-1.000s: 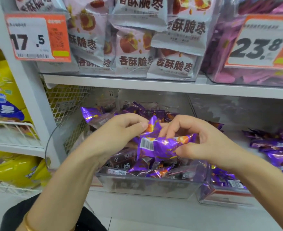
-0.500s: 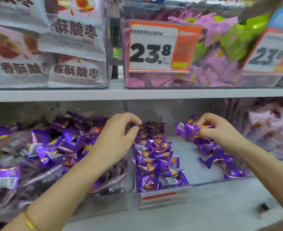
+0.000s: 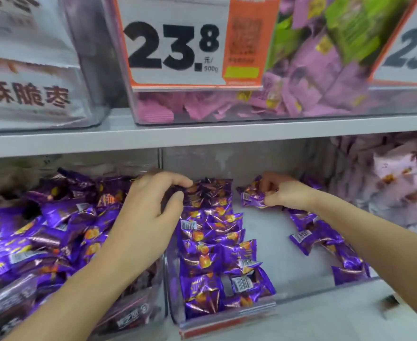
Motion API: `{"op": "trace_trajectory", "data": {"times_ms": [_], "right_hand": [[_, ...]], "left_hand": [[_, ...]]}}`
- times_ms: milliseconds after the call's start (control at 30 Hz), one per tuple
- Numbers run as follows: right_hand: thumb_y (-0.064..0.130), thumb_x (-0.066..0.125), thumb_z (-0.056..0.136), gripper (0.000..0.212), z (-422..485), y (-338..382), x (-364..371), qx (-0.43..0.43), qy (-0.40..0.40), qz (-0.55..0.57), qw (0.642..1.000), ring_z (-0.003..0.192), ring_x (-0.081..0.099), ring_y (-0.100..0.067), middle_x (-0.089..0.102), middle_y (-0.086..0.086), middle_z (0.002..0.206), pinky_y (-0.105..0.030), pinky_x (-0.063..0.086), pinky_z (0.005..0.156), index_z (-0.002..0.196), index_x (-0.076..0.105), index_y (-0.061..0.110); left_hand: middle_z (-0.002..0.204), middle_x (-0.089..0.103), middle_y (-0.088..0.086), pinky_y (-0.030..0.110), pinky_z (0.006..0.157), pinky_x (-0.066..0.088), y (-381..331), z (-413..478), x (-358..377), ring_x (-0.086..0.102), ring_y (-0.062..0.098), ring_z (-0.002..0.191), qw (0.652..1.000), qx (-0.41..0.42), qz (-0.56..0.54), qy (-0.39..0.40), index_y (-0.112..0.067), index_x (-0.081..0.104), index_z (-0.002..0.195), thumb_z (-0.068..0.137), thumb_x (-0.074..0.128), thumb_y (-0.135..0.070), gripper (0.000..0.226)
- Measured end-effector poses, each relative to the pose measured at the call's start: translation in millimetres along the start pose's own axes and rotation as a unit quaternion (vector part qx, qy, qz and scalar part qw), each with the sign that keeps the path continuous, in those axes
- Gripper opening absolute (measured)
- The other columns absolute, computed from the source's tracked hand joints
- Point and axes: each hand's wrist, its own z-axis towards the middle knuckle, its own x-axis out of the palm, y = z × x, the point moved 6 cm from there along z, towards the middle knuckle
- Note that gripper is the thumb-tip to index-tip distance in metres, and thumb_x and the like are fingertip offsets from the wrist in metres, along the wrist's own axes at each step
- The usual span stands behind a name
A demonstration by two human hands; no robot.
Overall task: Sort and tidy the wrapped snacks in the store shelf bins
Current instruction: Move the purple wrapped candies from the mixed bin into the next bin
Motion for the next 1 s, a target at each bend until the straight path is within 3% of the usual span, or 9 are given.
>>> {"op": "trace_trajectory", "data": {"times_ms": [167,267,367,467,567,667,800,900,1000], "right_hand": [[0.006,0.067,0.073,0.02,2.9,12.5,3.5,-0.033,0.017,-0.081,0.996,0.057,0.036,-0.011,0.045,-0.002,0.069,-0.025,0.029,0.051,0.072,0.047,0.01],[0.003,0.061,0.075,0.014,4.6,21.3,4.5,-0.036,0.018,-0.097,0.994,0.055,0.037,-0.015,0.047,-0.008,0.075,-0.025,0.03,0.048,0.084,0.052,0.0],[0.004,0.059,0.078,0.016,6.3,21.5,4.5,-0.025,0.011,-0.11,0.994,0.052,0.04,-0.015,0.046,-0.004,0.072,-0.017,0.031,0.039,0.091,0.052,-0.001],[0.008,0.06,0.079,0.019,9.7,18.3,2.1,-0.02,-0.019,-0.106,0.994,0.054,0.048,-0.018,0.052,-0.006,0.084,-0.018,0.036,0.039,0.097,0.054,0.003],[0.01,0.063,0.079,0.02,13.7,15.0,2.3,-0.025,-0.048,-0.12,0.991,0.065,0.052,-0.02,0.054,-0.009,0.1,-0.025,0.043,0.049,0.098,0.057,0.007],[0.012,0.068,0.077,0.019,16.8,11.1,2.5,-0.018,-0.079,-0.1,0.992,0.081,0.052,-0.023,0.046,-0.008,0.109,-0.019,0.044,0.045,0.093,0.058,0.011],[0.009,0.072,0.076,0.022,16.2,7.7,1.2,0.01,-0.09,-0.009,0.996,0.079,0.057,-0.024,0.06,-0.011,0.1,-0.023,0.046,0.05,0.097,0.066,0.006],[0.009,0.072,0.078,0.026,11.7,5.4,4.3,0.034,-0.073,0.042,0.996,0.08,0.054,-0.021,0.057,-0.003,0.095,-0.025,0.045,0.058,0.103,0.065,0.007],[0.009,0.072,0.079,0.027,10.8,6.3,7.3,0.034,-0.074,0.031,0.996,0.069,0.051,-0.019,0.053,0.003,0.086,-0.016,0.04,0.045,0.104,0.062,0.007]], "left_hand": [[0.102,0.053,-0.027,-0.005,0.084,0.022,-1.5,0.5,1.0,0.043,-0.004,0.099,1.0,0.006,0.001,-0.002,-0.045,0.052,0.092,0.079,0.04,-0.028,0.025],[0.101,0.053,-0.025,-0.005,0.083,0.023,-0.9,-0.1,0.7,0.043,-0.002,0.106,1.0,0.0,-0.004,-0.007,-0.044,0.054,0.092,0.083,0.041,-0.026,0.023],[0.101,0.052,-0.026,-0.006,0.082,0.022,-0.9,-0.7,0.7,0.04,-0.004,0.112,1.0,-0.001,-0.008,-0.006,-0.044,0.054,0.092,0.092,0.043,-0.021,0.026],[0.102,0.051,-0.028,-0.007,0.082,0.021,-1.8,-1.0,1.0,0.039,-0.007,0.113,1.0,-0.004,-0.011,0.0,-0.045,0.054,0.092,0.093,0.044,-0.02,0.026],[0.101,0.051,-0.028,-0.007,0.082,0.021,-2.3,-0.5,0.6,0.038,-0.008,0.112,1.0,-0.005,-0.009,0.0,-0.045,0.054,0.091,0.085,0.041,-0.028,0.022],[0.101,0.051,-0.027,-0.007,0.082,0.021,-3.4,-0.8,0.2,0.039,-0.007,0.111,1.0,-0.006,-0.012,-0.002,-0.041,0.056,0.093,0.09,0.042,-0.024,0.022],[0.1,0.05,-0.028,-0.007,0.081,0.021,-5.3,-1.3,-0.6,0.041,-0.005,0.106,1.0,-0.008,-0.007,-0.003,-0.037,0.058,0.095,0.09,0.049,-0.012,0.026],[0.1,0.05,-0.027,-0.007,0.082,0.022,-4.7,-0.7,-0.8,0.042,-0.001,0.101,1.0,-0.012,-0.004,-0.003,-0.036,0.058,0.096,0.091,0.048,-0.014,0.025],[0.1,0.05,-0.027,-0.007,0.081,0.022,-4.8,-1.2,-0.3,0.041,0.0,0.104,1.0,-0.012,-0.001,-0.002,-0.036,0.058,0.096,0.092,0.047,-0.016,0.023]]}}
